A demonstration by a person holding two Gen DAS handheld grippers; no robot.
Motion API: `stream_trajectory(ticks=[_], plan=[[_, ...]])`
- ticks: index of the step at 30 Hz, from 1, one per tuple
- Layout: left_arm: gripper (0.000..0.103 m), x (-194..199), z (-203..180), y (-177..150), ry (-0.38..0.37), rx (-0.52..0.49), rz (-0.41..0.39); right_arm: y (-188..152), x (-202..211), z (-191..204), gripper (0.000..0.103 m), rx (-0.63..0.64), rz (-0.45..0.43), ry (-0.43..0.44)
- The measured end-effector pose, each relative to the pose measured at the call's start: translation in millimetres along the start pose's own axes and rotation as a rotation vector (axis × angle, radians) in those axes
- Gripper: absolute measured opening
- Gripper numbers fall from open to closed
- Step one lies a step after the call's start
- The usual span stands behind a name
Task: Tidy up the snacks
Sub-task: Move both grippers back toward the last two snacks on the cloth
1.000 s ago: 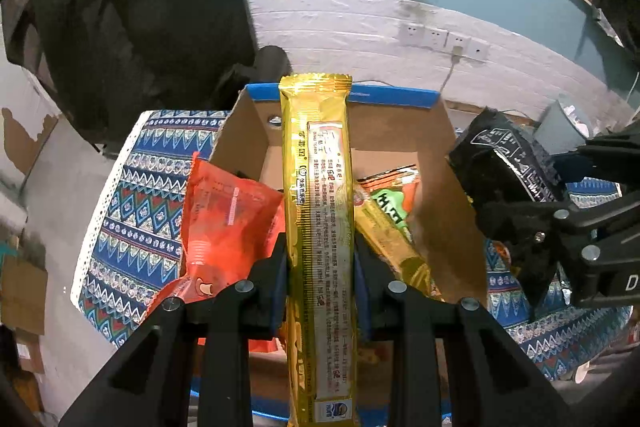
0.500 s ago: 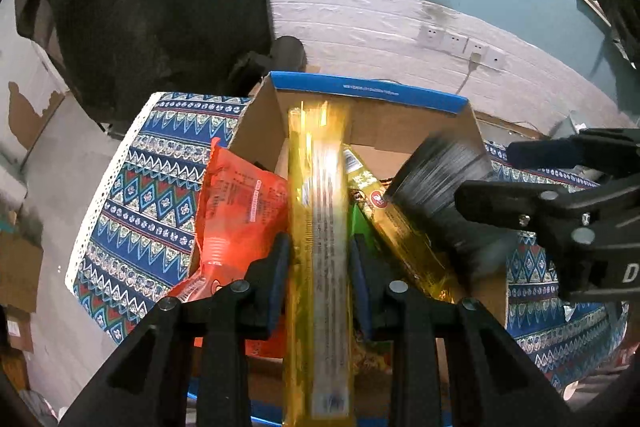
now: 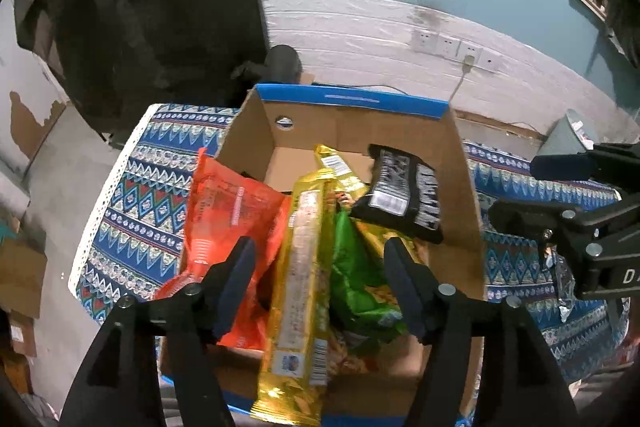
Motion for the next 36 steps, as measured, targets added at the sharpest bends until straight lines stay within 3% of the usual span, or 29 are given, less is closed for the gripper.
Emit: stream_trajectory(ticks=[6,27,36], plan=[[0.075,9.6,-27.0,-3.3,-0.012,-0.066,-0.022,-20.8,10.6,-20.1,0.078,-0.039,0.0,-0.008],[0.078,20.4,-127.3,-26.9,-0.043,-0.287,-0.007,-117.8,60.8,-94.7,0.078,-0.173,-0.005,-0.077],[0.079,7.1,-170.7,-43.9,-0.048,-0.373,0.04,-156.5,67.9,-127.2,0.078,-0.25,-0.001,-0.09]])
Point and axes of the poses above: each gripper's, at about its wrist camera, not at the fingertips, and x roughly against the way its jaws point, z to its left, y to its top, the point moved 2 cm from there along -x, roughly the way its jaws point, and after that the axes turned 7 degrees about x, right-handed, at the moved point
